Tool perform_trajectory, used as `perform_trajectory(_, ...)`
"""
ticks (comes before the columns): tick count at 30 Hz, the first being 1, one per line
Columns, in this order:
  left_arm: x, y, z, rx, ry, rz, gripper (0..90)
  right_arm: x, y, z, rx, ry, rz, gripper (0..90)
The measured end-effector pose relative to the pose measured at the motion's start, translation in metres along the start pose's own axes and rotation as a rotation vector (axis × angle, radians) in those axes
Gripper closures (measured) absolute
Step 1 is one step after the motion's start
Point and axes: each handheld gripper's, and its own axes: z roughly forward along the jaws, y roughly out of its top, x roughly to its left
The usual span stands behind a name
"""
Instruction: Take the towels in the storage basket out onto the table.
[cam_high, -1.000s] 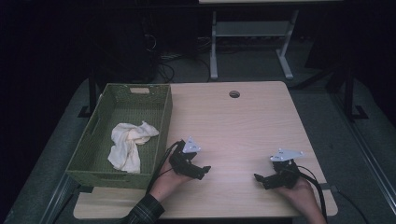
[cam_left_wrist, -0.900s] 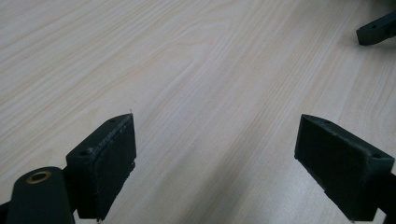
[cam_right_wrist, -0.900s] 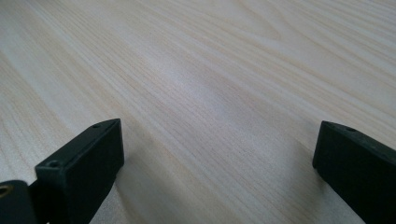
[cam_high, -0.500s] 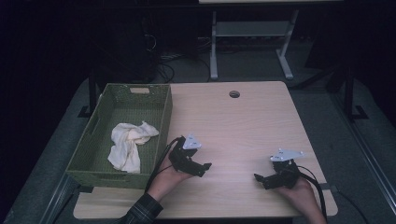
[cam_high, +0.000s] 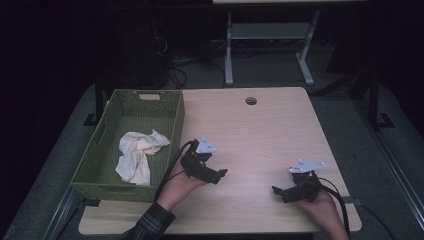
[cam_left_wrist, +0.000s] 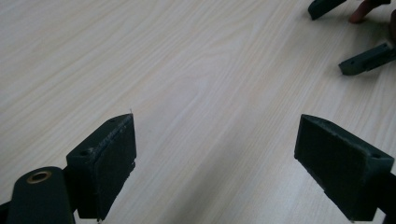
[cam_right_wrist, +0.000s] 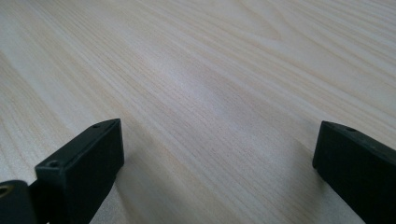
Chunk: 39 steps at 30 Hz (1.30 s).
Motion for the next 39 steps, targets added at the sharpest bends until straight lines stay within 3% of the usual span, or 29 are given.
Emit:
perform_trajectory(14,0.011,0.014,-0.014,-0.008,-0.014,0.012,12.9,0.0,0.0,0.0,-0.001,0.0,0.0,1.6)
perform_trajectory(24,0.027,0.023,-0.023,-0.002,-0.051,0.01,13.2,-0.001,0.0,0.0,-0.004,0.0,-0.007,1.6)
perform_trajectory(30,0.037,0.025,-0.039,-0.026,-0.072,0.003,13.2,0.0,0.0,0.0,-0.003,-0.001,-0.007,1.6)
perform_trajectory(39,0.054,0.019,-0.065,-0.052,-0.033,-0.011,13.1,0.0,0.0,0.0,-0.005,-0.001,-0.007,1.6)
